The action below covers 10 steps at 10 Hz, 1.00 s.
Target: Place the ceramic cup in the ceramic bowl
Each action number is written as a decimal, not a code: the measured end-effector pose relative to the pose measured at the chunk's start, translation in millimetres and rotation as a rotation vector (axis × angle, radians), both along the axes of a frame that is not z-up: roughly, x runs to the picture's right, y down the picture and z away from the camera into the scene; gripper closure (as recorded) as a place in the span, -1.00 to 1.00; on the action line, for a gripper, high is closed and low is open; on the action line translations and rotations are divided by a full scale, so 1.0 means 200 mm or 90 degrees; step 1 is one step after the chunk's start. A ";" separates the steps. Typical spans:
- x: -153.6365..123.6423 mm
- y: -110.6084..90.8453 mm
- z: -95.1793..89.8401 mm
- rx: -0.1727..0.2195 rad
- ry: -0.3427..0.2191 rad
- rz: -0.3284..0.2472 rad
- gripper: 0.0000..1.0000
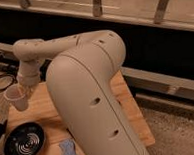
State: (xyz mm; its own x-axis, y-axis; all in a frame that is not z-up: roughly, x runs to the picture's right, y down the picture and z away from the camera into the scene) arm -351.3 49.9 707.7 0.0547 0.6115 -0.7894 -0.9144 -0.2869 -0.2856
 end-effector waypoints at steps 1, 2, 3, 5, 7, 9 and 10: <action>-0.01 0.01 -0.01 -0.001 -0.003 -0.003 0.83; -0.01 0.01 -0.01 -0.002 -0.002 -0.003 0.83; 0.00 0.02 -0.02 -0.008 0.001 -0.007 0.83; 0.00 0.11 -0.10 -0.026 0.002 -0.010 0.83; 0.00 0.24 -0.20 -0.049 -0.004 -0.009 0.83; 0.00 0.38 -0.28 -0.089 -0.015 -0.018 0.83; 0.00 0.44 -0.32 -0.113 -0.024 -0.028 0.83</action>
